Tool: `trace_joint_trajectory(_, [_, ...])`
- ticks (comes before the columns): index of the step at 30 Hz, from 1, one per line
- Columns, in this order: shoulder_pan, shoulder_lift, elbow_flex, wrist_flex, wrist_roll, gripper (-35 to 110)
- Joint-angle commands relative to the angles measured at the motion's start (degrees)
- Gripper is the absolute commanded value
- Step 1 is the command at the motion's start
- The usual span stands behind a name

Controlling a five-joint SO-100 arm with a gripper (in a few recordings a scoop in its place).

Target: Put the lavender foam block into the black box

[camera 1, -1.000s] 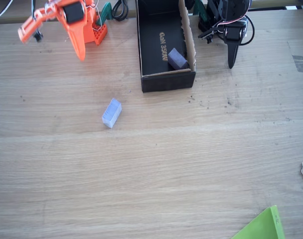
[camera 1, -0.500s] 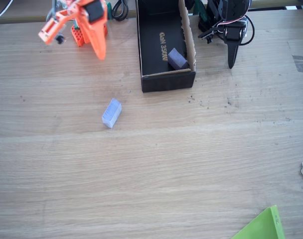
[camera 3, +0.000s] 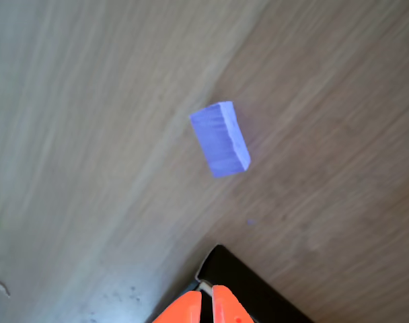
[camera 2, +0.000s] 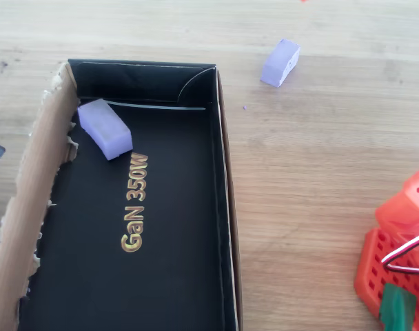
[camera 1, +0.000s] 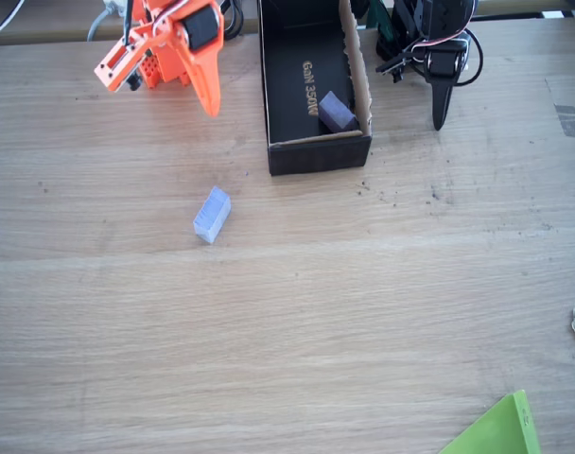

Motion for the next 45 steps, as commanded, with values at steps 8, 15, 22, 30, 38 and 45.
trace_joint_trajectory(8, [4.04, 1.05, -1.32, 5.45, 17.14, 0])
trace_joint_trajectory(15, [3.69, 0.00, -1.85, 5.98, 18.81, 0])
trace_joint_trajectory(22, [2.99, -5.10, -5.71, 6.15, 19.60, 0])
trace_joint_trajectory(30, [3.34, -12.57, -13.80, 9.49, 20.48, 0])
trace_joint_trajectory(38, [3.69, -18.28, -16.87, 8.61, 21.27, 0])
trace_joint_trajectory(45, [4.22, -24.79, -21.71, 9.14, 21.71, 0])
